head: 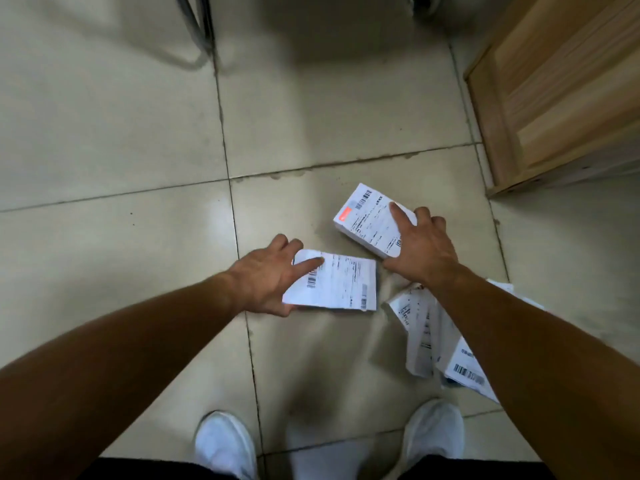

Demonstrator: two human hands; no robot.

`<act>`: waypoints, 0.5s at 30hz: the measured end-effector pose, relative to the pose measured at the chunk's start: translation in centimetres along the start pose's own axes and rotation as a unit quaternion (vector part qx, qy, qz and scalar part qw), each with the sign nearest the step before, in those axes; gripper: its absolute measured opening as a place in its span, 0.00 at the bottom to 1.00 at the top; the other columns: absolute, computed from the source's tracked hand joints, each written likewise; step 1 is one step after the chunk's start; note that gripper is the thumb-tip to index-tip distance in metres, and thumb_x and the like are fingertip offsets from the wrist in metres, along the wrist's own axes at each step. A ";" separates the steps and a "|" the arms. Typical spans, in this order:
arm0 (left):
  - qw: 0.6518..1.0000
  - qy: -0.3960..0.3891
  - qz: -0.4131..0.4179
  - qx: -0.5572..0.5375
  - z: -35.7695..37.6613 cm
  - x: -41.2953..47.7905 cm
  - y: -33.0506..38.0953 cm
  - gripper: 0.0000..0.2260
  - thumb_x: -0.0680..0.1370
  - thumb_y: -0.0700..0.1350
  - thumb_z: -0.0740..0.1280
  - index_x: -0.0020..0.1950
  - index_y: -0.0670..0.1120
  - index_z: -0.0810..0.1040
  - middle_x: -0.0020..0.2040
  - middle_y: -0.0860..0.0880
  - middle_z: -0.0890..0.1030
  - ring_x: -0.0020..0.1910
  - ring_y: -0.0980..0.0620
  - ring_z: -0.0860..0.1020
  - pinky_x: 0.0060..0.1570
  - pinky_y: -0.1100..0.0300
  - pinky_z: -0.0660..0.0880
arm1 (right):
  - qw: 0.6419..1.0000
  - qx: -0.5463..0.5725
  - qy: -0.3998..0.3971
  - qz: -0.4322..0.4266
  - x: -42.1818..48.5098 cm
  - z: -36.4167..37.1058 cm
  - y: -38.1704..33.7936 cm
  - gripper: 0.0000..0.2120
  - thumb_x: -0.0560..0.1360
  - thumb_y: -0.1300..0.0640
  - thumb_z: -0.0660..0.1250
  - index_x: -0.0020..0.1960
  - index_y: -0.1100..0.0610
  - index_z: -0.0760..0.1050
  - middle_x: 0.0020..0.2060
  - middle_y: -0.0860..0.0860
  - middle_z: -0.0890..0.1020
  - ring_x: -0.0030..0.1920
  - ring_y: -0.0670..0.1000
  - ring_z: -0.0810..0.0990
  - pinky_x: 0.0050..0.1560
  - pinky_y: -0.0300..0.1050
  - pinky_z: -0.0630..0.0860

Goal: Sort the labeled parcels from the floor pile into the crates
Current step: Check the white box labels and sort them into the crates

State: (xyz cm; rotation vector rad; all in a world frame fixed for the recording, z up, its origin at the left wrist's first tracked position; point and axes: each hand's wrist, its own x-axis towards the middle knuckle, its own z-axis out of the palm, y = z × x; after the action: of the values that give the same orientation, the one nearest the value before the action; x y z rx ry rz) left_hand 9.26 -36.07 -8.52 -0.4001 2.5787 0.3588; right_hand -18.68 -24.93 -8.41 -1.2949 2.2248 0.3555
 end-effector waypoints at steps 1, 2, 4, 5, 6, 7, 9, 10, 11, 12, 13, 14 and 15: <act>1.000 0.013 -0.022 -0.005 -1.7 -1.1 -0.4 0.44 0.70 0.64 0.69 0.82 0.55 0.55 0.70 0.42 0.66 0.63 0.43 0.66 0.49 0.52 0.77 | 1.000 0.019 0.005 0.009 -1.0 -1.4 0.0 0.54 0.68 0.37 0.75 0.82 0.44 0.46 0.70 0.57 0.62 0.66 0.62 0.65 0.65 0.55 0.71; 0.999 0.023 -0.044 -0.010 -3.4 -2.4 -0.7 0.44 0.69 0.64 0.69 0.81 0.55 0.57 0.68 0.42 0.67 0.62 0.42 0.66 0.47 0.51 0.78 | 0.999 0.033 0.014 0.017 -2.3 -3.0 0.1 0.53 0.68 0.37 0.75 0.82 0.44 0.47 0.70 0.57 0.62 0.66 0.63 0.65 0.64 0.55 0.72; 0.996 0.040 -0.081 -0.013 -6.6 -5.4 -0.8 0.44 0.67 0.64 0.70 0.80 0.55 0.59 0.66 0.42 0.69 0.59 0.42 0.67 0.43 0.51 0.79 | 0.998 0.045 0.034 0.023 -5.1 -6.5 0.2 0.52 0.68 0.37 0.74 0.82 0.44 0.48 0.69 0.58 0.63 0.65 0.63 0.65 0.63 0.56 0.72; 0.994 0.047 -0.097 -0.013 -8.4 -6.9 -0.6 0.44 0.66 0.64 0.71 0.80 0.55 0.61 0.65 0.42 0.69 0.58 0.42 0.68 0.41 0.51 0.79 | 0.998 0.050 0.043 0.024 -6.7 -8.5 0.2 0.51 0.68 0.37 0.74 0.82 0.44 0.49 0.69 0.58 0.63 0.65 0.63 0.65 0.63 0.56 0.72; 0.992 0.055 -0.111 -0.011 -10.4 -8.5 -0.3 0.44 0.66 0.64 0.71 0.79 0.55 0.62 0.65 0.43 0.70 0.58 0.42 0.68 0.38 0.51 0.79 | 0.997 0.056 0.052 0.027 -8.3 -10.5 0.1 0.51 0.68 0.38 0.74 0.82 0.44 0.50 0.69 0.58 0.63 0.65 0.64 0.65 0.63 0.55 0.72; 0.990 0.062 -0.126 -0.008 -12.5 -10.1 0.1 0.43 0.65 0.64 0.72 0.78 0.55 0.64 0.64 0.43 0.70 0.58 0.42 0.69 0.36 0.52 0.78 | 0.996 0.064 0.060 0.031 -10.0 -12.6 0.0 0.50 0.68 0.39 0.73 0.82 0.43 0.50 0.69 0.58 0.63 0.65 0.64 0.65 0.63 0.55 0.72; 0.985 0.072 -0.154 -0.008 -17.2 -13.3 1.4 0.42 0.64 0.63 0.73 0.77 0.55 0.66 0.63 0.44 0.71 0.57 0.42 0.69 0.32 0.54 0.76 | 0.993 0.085 0.075 0.037 -13.8 -17.0 -0.4 0.49 0.68 0.40 0.73 0.81 0.41 0.50 0.68 0.57 0.63 0.65 0.63 0.66 0.63 0.55 0.72; 0.983 0.080 -0.167 -0.014 -19.5 -15.0 2.1 0.42 0.64 0.62 0.74 0.77 0.55 0.66 0.63 0.43 0.71 0.57 0.42 0.69 0.32 0.54 0.75 | 0.991 0.098 0.080 0.040 -15.8 -19.2 -0.6 0.49 0.68 0.40 0.73 0.81 0.40 0.50 0.68 0.56 0.64 0.64 0.63 0.66 0.63 0.55 0.72; 0.979 0.091 -0.180 -0.024 -21.9 -16.7 2.8 0.42 0.65 0.62 0.74 0.77 0.55 0.66 0.63 0.43 0.71 0.57 0.41 0.69 0.32 0.54 0.74 | 0.989 0.114 0.082 0.040 -17.9 -21.6 -0.9 0.49 0.67 0.40 0.74 0.81 0.40 0.50 0.67 0.56 0.64 0.63 0.62 0.67 0.63 0.56 0.72; 0.975 0.101 -0.194 -0.035 -24.4 -18.4 3.5 0.42 0.65 0.61 0.74 0.77 0.54 0.66 0.63 0.43 0.71 0.57 0.41 0.69 0.32 0.53 0.75 | 0.987 0.130 0.084 0.039 -20.0 -24.0 -1.1 0.49 0.67 0.40 0.74 0.81 0.39 0.50 0.66 0.56 0.64 0.63 0.61 0.67 0.63 0.55 0.73; 0.971 0.113 -0.208 -0.043 -27.0 -20.1 4.2 0.43 0.65 0.61 0.74 0.78 0.54 0.65 0.64 0.43 0.70 0.58 0.41 0.69 0.32 0.53 0.75 | 0.985 0.146 0.085 0.036 -22.2 -26.5 -1.2 0.48 0.68 0.40 0.74 0.81 0.39 0.51 0.66 0.55 0.63 0.64 0.61 0.66 0.62 0.55 0.73; 0.966 0.125 -0.219 -0.051 -29.7 -21.8 5.1 0.44 0.65 0.61 0.74 0.78 0.54 0.64 0.65 0.44 0.70 0.59 0.41 0.68 0.32 0.53 0.76 | 0.983 0.158 0.086 0.034 -24.4 -29.0 -1.3 0.48 0.68 0.40 0.74 0.81 0.38 0.52 0.66 0.55 0.63 0.64 0.60 0.66 0.62 0.54 0.72; 0.961 0.136 -0.232 -0.062 -32.4 -23.4 6.0 0.44 0.64 0.61 0.74 0.78 0.54 0.64 0.66 0.44 0.70 0.60 0.42 0.68 0.33 0.52 0.78 | 0.981 0.168 0.087 0.031 -26.7 -31.4 -1.1 0.47 0.69 0.40 0.74 0.80 0.38 0.53 0.67 0.55 0.63 0.64 0.60 0.65 0.63 0.54 0.72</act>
State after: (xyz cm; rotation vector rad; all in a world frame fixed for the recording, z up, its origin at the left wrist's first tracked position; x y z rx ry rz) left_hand 12.43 -36.08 31.75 -1.1448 2.6164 0.3097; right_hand -17.07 -21.12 32.59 -1.1117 2.3466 -0.1159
